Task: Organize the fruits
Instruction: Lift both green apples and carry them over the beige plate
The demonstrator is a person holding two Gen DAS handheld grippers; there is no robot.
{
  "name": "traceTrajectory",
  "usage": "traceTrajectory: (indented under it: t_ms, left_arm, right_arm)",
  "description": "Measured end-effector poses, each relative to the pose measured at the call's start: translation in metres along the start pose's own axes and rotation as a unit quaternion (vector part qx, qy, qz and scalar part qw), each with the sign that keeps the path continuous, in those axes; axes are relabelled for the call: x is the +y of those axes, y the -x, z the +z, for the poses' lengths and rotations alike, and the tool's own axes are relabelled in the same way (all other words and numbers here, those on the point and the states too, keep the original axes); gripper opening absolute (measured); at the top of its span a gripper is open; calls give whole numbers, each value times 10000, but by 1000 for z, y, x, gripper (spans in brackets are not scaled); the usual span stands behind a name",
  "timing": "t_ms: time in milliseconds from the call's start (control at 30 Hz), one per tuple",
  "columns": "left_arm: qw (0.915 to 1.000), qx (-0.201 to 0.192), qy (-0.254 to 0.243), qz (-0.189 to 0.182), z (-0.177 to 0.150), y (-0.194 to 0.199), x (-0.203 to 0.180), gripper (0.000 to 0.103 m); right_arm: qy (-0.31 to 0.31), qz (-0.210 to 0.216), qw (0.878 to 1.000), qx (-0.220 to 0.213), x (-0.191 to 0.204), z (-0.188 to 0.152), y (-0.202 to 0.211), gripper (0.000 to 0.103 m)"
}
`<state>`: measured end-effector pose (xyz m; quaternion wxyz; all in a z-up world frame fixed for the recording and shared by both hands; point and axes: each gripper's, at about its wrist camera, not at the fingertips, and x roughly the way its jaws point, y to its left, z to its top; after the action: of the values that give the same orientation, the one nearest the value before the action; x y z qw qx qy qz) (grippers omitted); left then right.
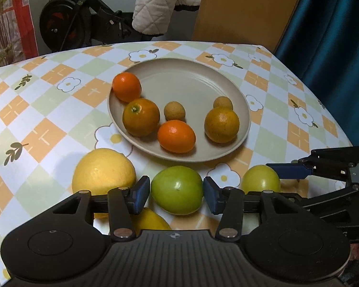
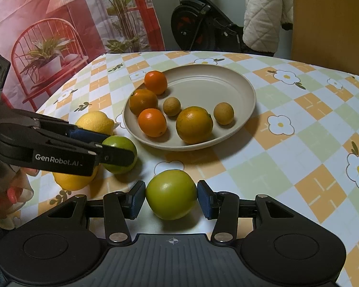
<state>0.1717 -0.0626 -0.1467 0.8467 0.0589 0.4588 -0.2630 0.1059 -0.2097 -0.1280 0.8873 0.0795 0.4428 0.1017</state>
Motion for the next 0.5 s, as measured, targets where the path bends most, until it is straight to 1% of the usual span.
traceTrajectory:
  t_ms: [333, 500]
  left_arm:
    - [9999, -9, -112, 30, -3, 0, -6, 50]
    - [9999, -130, -54, 24, -2, 8, -7, 50]
  right_arm:
    - [-59, 28, 10000, -23, -2, -1, 1, 44]
    - [-98, -37, 9999, -47, -4, -3, 3, 44]
